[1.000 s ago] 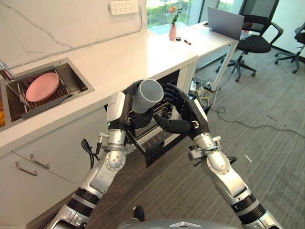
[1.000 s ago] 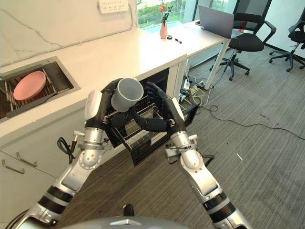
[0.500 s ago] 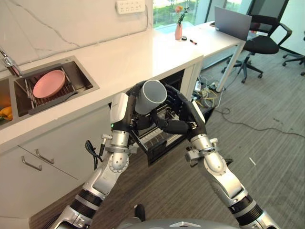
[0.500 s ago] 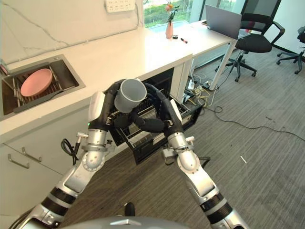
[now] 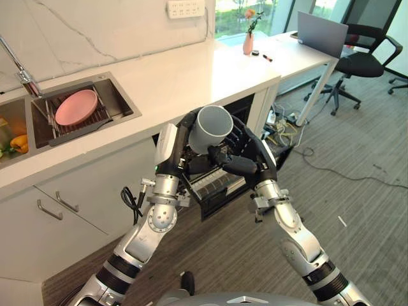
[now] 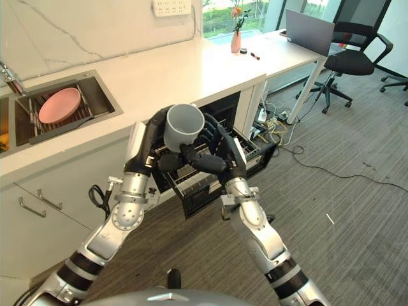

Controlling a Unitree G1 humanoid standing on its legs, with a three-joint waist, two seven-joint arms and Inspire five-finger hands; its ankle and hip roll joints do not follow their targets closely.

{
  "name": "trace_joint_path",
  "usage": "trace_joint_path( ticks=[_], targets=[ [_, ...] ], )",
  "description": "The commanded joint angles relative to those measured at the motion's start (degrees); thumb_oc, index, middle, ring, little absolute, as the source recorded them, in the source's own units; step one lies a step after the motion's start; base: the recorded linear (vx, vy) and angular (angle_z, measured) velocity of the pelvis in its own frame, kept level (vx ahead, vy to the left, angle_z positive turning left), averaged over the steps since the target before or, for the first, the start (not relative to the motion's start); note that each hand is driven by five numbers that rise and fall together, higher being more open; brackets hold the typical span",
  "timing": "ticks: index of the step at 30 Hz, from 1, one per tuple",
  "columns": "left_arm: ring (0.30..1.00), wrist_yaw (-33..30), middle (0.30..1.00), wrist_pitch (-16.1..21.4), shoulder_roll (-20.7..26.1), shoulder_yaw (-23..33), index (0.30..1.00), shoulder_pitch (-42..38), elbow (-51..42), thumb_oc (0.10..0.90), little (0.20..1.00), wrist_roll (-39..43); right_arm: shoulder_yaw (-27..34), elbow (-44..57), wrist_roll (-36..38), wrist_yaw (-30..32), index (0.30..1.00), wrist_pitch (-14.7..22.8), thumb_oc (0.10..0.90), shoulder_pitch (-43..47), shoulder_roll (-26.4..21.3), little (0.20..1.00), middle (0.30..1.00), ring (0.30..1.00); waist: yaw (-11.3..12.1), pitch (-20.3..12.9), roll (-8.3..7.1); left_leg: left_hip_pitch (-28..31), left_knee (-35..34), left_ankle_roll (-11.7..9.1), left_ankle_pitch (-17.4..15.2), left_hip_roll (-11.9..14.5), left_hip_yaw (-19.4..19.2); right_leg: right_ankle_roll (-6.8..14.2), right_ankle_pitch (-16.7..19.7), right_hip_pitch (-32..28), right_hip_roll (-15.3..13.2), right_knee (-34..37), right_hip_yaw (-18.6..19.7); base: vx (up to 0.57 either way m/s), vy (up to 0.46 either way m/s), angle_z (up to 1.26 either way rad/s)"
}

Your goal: Place the dishes in the dishwasher.

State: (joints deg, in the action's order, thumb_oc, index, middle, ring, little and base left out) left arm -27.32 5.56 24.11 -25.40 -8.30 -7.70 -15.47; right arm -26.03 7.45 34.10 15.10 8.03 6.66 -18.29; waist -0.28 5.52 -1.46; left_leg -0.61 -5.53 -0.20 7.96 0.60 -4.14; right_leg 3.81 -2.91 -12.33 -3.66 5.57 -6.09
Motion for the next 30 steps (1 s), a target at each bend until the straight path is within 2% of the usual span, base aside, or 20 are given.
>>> trace_joint_path(
  ticks=[1,8,13,15,17,24,26,28,30],
  targets=[
    [0.3,2.15,0.3,6.24,0.9,-2.53,0.3,-9.31,-5.86,0.4,0.3,0.16,2.18,1.86,1.06,-1.28,0.9,5.46,0.8,8.67,1.99,0.9,0.9,0.9,1.04,-1.91,-0.76,5.93,0.53,-5.18,-7.33,5.37,-0.02,2.94,-0.19,2.78,-1.62,-0.57,0.72,0.0,0.0,0.0],
    [0.3,7.06,0.3,7.51,3.04,-7.74,0.3,-12.37,-5.98,0.4,0.3,-4.27,1.03,0.21,-0.21,-1.85,0.9,4.32,0.8,11.9,1.46,0.9,0.9,0.9,0.78,-1.82,-0.5,6.17,0.53,-5.19,-7.45,5.39,-0.15,2.94,-0.23,2.71,-1.61,-0.57,0.79,0.0,0.0,0.0],
    [0.3,8.02,0.3,7.96,3.34,-8.97,0.3,-13.11,-6.29,0.4,0.3,-5.19,0.72,-0.6,-0.45,-1.82,0.9,4.07,0.8,12.66,1.87,0.9,0.9,0.9,0.72,-1.83,-0.4,6.2,0.53,-5.19,-7.53,5.38,-0.19,2.91,-0.29,2.73,-1.58,-0.57,0.83,0.0,0.0,0.0],
    [0.3,8.38,0.3,8.19,3.21,-10.27,0.3,-14.04,-5.88,0.4,0.3,-6.07,0.3,-1.65,-0.38,-1.41,0.9,4.11,0.8,13.53,2.46,0.9,0.9,0.9,0.63,-1.8,-0.34,6.27,0.53,-5.18,-7.56,5.4,-0.24,2.86,-0.29,2.75,-1.55,-0.57,0.86,0.0,0.0,0.0],
    [0.3,8.69,0.3,8.16,2.19,-12.42,0.3,-15.09,-4.65,0.4,0.3,-7.44,-0.97,-3.25,2.44,-0.61,0.9,4.52,0.8,15.22,5.03,0.9,0.9,0.9,0.6,-1.73,-0.15,6.4,0.53,-5.23,-7.46,5.47,-0.46,2.69,-0.36,2.63,-1.39,-0.57,0.88,0.0,0.0,0.0],
    [0.3,8.71,0.3,7.94,1.26,-13.55,0.3,-15.3,-3.74,0.4,0.3,-7.27,-1.42,-4.08,3.21,0.45,0.9,4.99,0.8,16.18,6.7,0.9,0.9,0.9,0.69,-1.76,-0.13,6.41,0.53,-5.3,-7.38,5.62,-0.34,2.54,-0.41,2.62,-1.23,-0.57,0.86,0.0,0.0,0.0],
    [0.3,8.66,0.3,7.84,0.99,-14.06,0.3,-15.8,-3.36,0.4,0.3,-6.94,-1.3,-4.95,2.34,1.14,0.9,5.4,0.8,17.52,7.2,0.9,0.9,0.9,0.82,-1.7,-0.13,6.4,0.53,-5.34,-7.29,5.67,-0.31,2.5,-0.36,2.66,-1.19,-0.57,0.81,0.0,0.0,0.0],
    [0.3,9.68,0.3,9.39,0.89,-15.16,0.3,-16.33,-4.1,0.4,0.3,-5.15,-1.42,-7.62,-4.27,0.85,0.9,5.39,0.8,21.78,6.82,0.9,0.9,0.9,1.25,-1.71,-0.21,6.26,0.53,-5.48,-7.18,5.85,-0.02,2.36,-0.42,2.68,-1.04,-0.57,0.63,0.0,0.0,0.0],
    [0.3,9.78,0.3,9.67,0.9,-15.62,0.3,-16.53,-4.12,0.4,0.3,-4.62,-1.28,-9.37,-6.83,1.68,0.9,5.56,0.8,23.31,6.48,0.9,0.9,0.9,1.42,-1.77,-0.3,6.24,0.53,-5.52,-7.19,5.85,0.06,2.32,-0.49,2.61,-0.98,-0.57,0.47,0.0,0.0,0.0]
  ],
)
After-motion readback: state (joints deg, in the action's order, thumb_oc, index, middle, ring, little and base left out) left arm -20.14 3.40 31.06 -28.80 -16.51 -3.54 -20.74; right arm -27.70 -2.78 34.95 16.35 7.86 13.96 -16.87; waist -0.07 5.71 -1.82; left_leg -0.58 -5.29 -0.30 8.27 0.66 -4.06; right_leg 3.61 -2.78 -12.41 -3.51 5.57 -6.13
